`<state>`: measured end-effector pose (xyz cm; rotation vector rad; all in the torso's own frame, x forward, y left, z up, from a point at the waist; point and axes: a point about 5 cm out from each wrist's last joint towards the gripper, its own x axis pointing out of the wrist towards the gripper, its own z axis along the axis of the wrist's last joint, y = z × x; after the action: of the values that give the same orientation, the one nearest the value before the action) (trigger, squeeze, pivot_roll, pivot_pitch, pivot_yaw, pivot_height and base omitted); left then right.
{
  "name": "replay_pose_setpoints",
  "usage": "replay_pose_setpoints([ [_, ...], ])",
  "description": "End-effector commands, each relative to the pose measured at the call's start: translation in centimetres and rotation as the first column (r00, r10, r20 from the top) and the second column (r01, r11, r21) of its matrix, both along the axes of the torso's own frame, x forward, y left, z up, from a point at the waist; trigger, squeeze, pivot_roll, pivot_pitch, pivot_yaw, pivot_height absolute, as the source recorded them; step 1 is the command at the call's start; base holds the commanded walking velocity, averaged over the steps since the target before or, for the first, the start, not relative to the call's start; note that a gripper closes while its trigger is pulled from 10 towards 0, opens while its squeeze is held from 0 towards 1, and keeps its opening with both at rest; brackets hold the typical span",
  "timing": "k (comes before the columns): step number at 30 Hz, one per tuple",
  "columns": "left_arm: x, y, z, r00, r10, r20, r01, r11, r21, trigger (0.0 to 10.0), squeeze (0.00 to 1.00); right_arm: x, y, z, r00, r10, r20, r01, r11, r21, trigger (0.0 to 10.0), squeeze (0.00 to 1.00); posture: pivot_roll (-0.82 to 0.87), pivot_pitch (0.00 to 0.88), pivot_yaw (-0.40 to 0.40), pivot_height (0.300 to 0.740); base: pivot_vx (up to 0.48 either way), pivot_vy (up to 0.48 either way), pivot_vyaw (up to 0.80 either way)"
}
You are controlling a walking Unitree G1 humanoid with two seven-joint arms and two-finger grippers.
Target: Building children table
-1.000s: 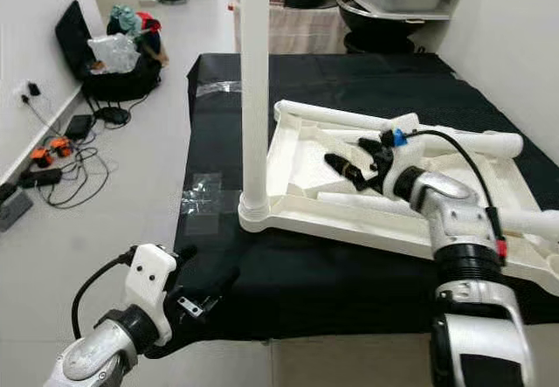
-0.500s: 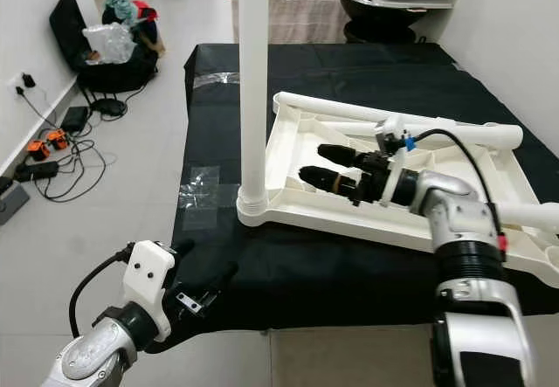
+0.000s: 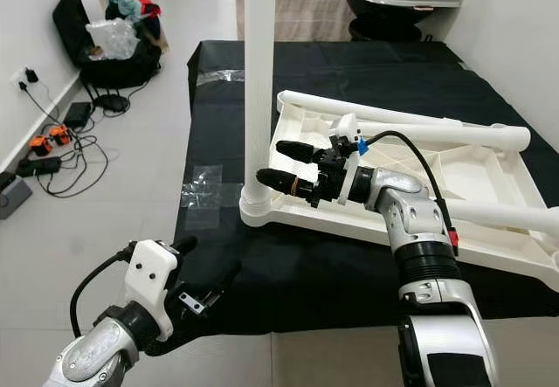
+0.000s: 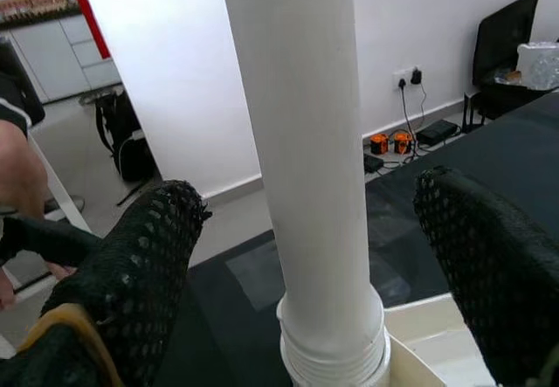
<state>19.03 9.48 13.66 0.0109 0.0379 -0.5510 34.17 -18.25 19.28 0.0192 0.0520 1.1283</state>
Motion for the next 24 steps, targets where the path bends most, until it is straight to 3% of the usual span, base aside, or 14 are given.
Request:
replay_pose_setpoints([
  [1, 0.0, 0.0, 0.2, 1.000, 0.000, 0.019, 0.000, 1.000, 0.003, 10.0, 0.00, 0.1, 1.0, -0.1, 0.999, 0.031, 0.013, -0.031, 0.999, -0.025, 10.0, 0.00, 0.09, 0.069, -0.059, 0.740, 0.000, 0.000, 0.00],
  [9, 0.0, -0.1, 0.3, 1.000, -0.006, 0.025, 0.006, 1.000, 0.005, 10.0, 0.00, 0.7, 3.1, -0.6, 1.000, -0.009, 0.008, 0.009, 1.000, -0.011, 10.0, 0.00, 0.09, 0.069, -0.057, 0.740, 0.000, 0.000, 0.00],
  [13, 0.0, -0.1, 0.4, 1.000, -0.007, 0.027, 0.006, 1.000, 0.005, 10.0, 0.00, 1.0, 3.8, -0.4, 0.999, -0.024, 0.024, 0.024, 1.000, -0.003, 10.0, 0.00, 0.09, 0.069, -0.057, 0.740, 0.000, 0.000, 0.00],
  [18, 0.0, -0.2, 0.4, 1.000, -0.005, 0.028, 0.005, 1.000, 0.005, 10.0, 0.00, 2.1, 4.4, 0.0, 0.992, -0.119, 0.043, 0.118, 0.993, 0.020, 10.0, 0.00, 0.09, 0.071, -0.061, 0.740, 0.000, 0.000, 0.00],
  [24, 0.0, -0.2, 0.4, 1.000, -0.005, 0.028, 0.005, 1.000, 0.004, 10.0, 0.00, 2.3, 5.1, 0.1, 0.992, -0.120, 0.044, 0.119, 0.992, 0.031, 10.0, 0.00, 0.09, 0.070, -0.062, 0.740, 0.000, 0.000, 0.00],
])
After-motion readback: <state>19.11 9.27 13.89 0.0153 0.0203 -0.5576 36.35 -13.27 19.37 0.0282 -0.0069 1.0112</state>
